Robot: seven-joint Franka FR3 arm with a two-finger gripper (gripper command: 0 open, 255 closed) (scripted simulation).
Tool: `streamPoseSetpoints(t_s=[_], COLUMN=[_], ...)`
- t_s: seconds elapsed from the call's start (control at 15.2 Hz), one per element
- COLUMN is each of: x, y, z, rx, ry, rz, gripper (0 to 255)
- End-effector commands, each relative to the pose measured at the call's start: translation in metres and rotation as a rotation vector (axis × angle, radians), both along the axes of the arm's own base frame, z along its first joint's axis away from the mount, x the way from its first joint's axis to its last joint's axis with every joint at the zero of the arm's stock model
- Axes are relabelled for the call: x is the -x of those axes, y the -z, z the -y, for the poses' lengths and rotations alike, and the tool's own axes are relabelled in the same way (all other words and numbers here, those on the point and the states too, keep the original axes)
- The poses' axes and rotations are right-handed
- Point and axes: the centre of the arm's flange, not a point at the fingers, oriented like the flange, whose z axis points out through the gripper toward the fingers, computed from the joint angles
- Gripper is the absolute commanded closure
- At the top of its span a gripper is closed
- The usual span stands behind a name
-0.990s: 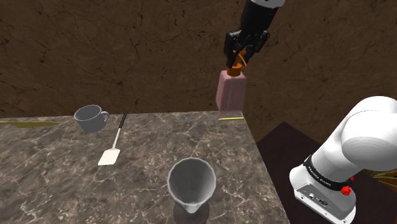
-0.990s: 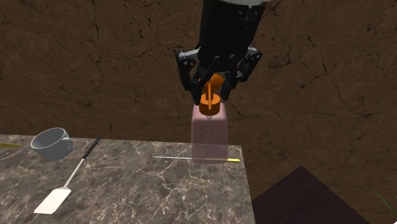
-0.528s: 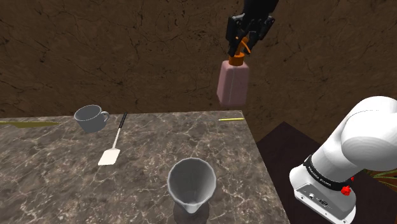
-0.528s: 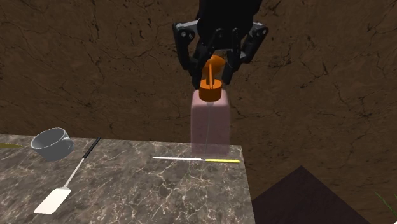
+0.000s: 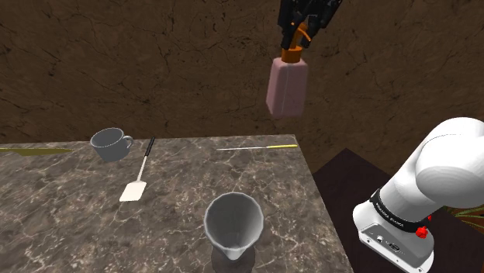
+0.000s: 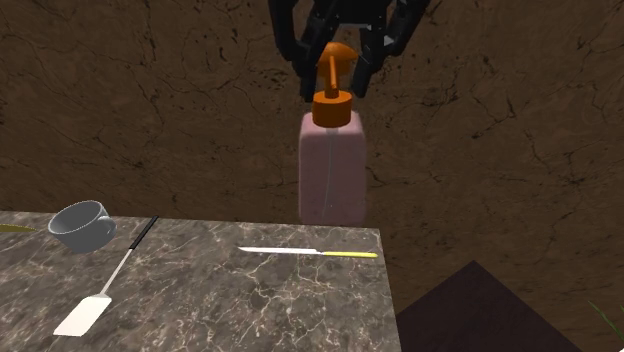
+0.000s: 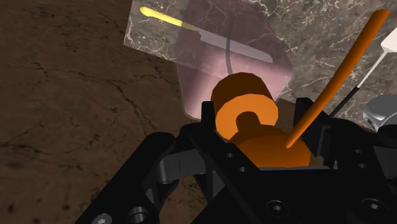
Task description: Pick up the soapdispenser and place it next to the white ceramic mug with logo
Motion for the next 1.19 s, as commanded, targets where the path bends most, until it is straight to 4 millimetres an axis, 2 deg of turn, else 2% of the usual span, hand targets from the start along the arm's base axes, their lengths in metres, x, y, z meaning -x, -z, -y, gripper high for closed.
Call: streamPoseSetpoints(t_s=[0.0, 0.46, 1.12], x=[0.001, 0.001, -0.092], y=[-0.011, -0.044, 0.000], z=[0.001, 0.001, -0.082], rx=[0.000, 0.000, 0.000], ry=[0.000, 0.000, 0.000], rz=[0.000, 0.000, 0.000], gripper=[255, 255, 255])
